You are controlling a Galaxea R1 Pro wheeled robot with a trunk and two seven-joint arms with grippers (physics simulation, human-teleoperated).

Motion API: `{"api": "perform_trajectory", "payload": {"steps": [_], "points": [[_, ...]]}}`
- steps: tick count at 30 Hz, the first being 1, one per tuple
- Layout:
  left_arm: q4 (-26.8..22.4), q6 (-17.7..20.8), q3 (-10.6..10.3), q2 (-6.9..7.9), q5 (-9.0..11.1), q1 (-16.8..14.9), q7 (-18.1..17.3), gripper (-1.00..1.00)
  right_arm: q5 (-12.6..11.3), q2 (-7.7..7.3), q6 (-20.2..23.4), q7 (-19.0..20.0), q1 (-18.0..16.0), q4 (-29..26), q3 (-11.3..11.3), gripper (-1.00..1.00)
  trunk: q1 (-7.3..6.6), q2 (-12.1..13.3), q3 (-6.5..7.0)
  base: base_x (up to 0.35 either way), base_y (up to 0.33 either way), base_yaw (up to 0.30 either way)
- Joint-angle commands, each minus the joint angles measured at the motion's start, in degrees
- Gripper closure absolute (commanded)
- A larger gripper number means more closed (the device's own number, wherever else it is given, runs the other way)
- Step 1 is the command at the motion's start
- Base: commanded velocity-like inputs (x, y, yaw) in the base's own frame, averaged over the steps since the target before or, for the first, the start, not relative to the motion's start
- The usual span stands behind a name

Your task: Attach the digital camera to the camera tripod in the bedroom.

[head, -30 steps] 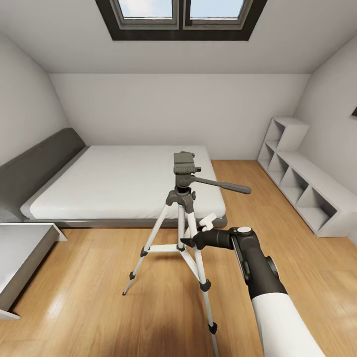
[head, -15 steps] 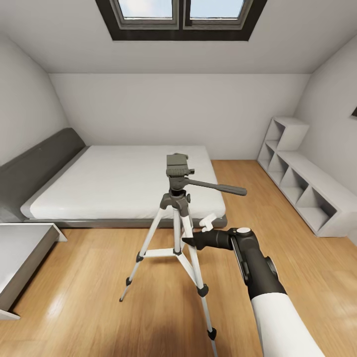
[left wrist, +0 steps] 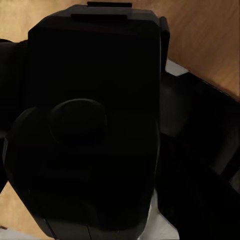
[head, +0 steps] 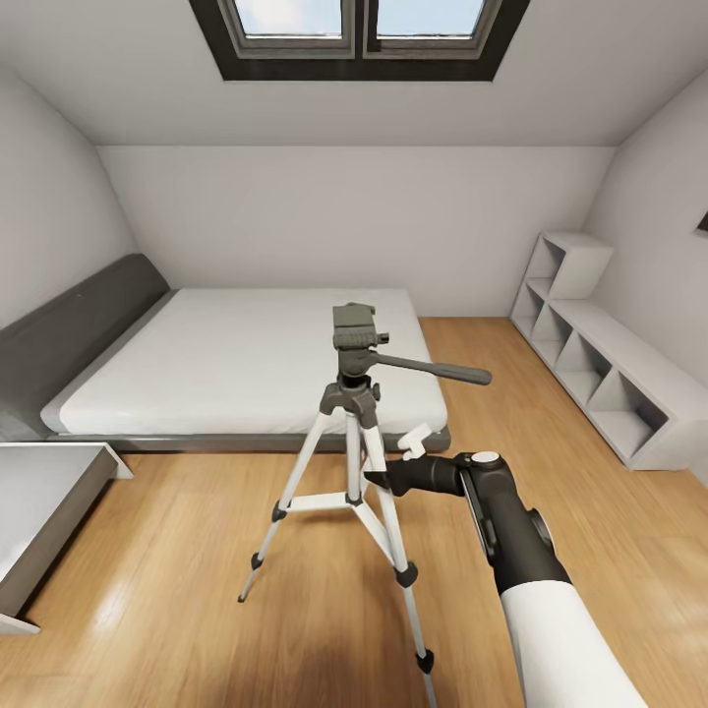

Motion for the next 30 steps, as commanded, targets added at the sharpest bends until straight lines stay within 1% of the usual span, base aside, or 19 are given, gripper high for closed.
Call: {"api": "perform_trajectory", "payload": {"steps": [1, 2, 4, 5, 7, 8, 10, 11, 13, 14, 15, 17, 18, 19, 22, 23, 26, 27, 30], "points": [[-0.38, 0.52, -0.47, 1.52, 0.47, -0.02, -0.22, 1.0, 0.87, 0.06, -0.76, 0.37, -0.06, -0.05, -0.23, 1.0, 0.04, -0.09, -0.11, 0.0, 0.0, 0.0], [-1.72, 1.81, -0.45, 3.73, 0.44, -0.07, -0.27, 1.0, 0.88, 0.06, -1.38, 0.36, -0.06, -0.04, -0.23, 1.0, 0.04, -0.09, -0.11, 0.0, 0.0, 0.0], [-4.12, 4.1, -0.44, 5.84, 0.42, -0.13, -0.31, 1.0, 0.89, 0.06, -1.93, 0.34, -0.06, -0.02, -0.23, 1.0, 0.04, -0.09, -0.11, 0.0, 0.0, 0.0], [-7.72, 7.63, -0.48, 7.62, 0.35, -0.16, -0.34, 1.0, 0.89, 0.05, -2.38, 0.33, -0.06, -0.01, -0.22, 1.0, 0.04, -0.09, -0.11, 0.0, 0.0, 0.0], [-12.45, 12.47, -0.52, 9.12, 0.22, -0.17, -0.31, 1.0, 0.86, 0.04, -2.66, 0.32, -0.06, -0.02, -0.24, 1.0, 0.04, -0.09, -0.11, 0.0, 0.0, 0.0], [-18.18, 18.41, -0.55, 10.65, 0.04, -0.18, -0.28, 1.0, 0.87, 0.02, -2.85, 0.29, -0.06, -0.02, -0.23, 1.0, 0.04, -0.09, -0.11, 0.0, 0.0, 0.0], [-24.74, 25.02, -0.48, 12.42, -0.15, -0.2, -0.21, 1.0, 0.85, 0.03, -2.96, 0.28, -0.06, 0.01, -0.25, 1.0, 0.04, -0.09, -0.11, 0.0, 0.0, 0.0], [-31.88, 31.78, -0.38, 14.31, -0.32, -0.22, -0.13, 1.0, 0.82, 0.04, -3.04, 0.26, -0.06, 0.03, -0.24, 1.0, 0.04, -0.09, -0.11, 0.0, 0.0, 0.0], [-39.28, 38.26, -0.3, 16.09, -0.43, -0.28, -0.02, 1.0, 0.79, 0.04, -3.08, 0.26, -0.06, 0.04, -0.23, 1.0, 0.04, -0.09, -0.11, 0.0, 0.0, 0.0], [-46.44, 44.05, -0.21, 17.55, -0.48, -0.38, 0.27, 1.0, 0.77, 0.05, -3.12, 0.25, -0.06, 0.05, -0.23, 1.0, 0.04, -0.09, -0.11, 0.0, 0.0, 0.0], [-57.52, 52.52, -0.04, 19.29, -0.44, -0.66, 1.83, 1.0, 0.73, 0.05, -3.15, 0.25, -0.06, 0.05, -0.22, 1.0, 0.04, -0.09, -0.11, 0.0, 0.0, 0.0], [-61.83, 55.61, 0.15, 19.79, -0.38, -1.7, 3.76, 1.0, 0.69, 0.05, -3.16, 0.25, -0.06, 0.06, -0.22, 1.0, 0.04, -0.09, -0.11, 0.0, 0.0, 0.0], [-62.76, 56.27, 0.2, 19.84, -0.34, -2.61, 4.4, 1.0, 0.68, 0.05, -3.16, 0.25, -0.06, 0.06, -0.22, 1.0, 0.04, -0.09, -0.11, 0.0, 0.0, 0.0], [-63.93, 57.25, 0.26, 19.92, -0.17, -5.36, 5.43, 1.0, 0.67, 0.05, -3.16, 0.25, -0.06, 0.06, -0.22, 1.0, 0.04, -0.09, -0.11, 0.0, 0.0, 0.0], [-64.22, 58.14, 0.32, 19.95, 0.08, -10.6, 6.34, 1.0, 0.66, 0.05, -3.17, 0.24, -0.06, 0.06, -0.22, 1.0, 0.04, -0.09, -0.11, 0.0, 0.0, 0.0], [-63.39, 58.48, 0.37, 19.91, 0.24, -14.22, 6.68, 1.0, 0.66, 0.05, -3.17, 0.24, -0.06, 0.06, -0.22, 1.0, 0.04, -0.09, -0.11, 0.0, 0.0, 0.0], [-61.08, 58.78, 0.37, 19.76, 0.41, -19.71, 6.98, 1.0, 0.65, 0.05, -3.17, 0.24, -0.06, 0.06, -0.22, 1.0, 0.04, -0.09, -0.11, 0.0, 0.0, 0.0], [-59.03, 58.89, 0.39, 19.61, 0.5, -23.75, 7.1, 1.0, 0.65, 0.05, -3.17, 0.24, -0.06, 0.06, -0.22, 1.0, 0.04, -0.09, -0.11, 0.0, 0.0, 0.0], [-55.33, 58.99, 0.38, 19.2, 0.58, -29.95, 7.19, 1.0, 0.65, 0.05, -3.17, 0.24, -0.06, 0.06, -0.22, 1.0, 0.04, -0.09, -0.11, 0.0, 0.0, 0.0]]}}
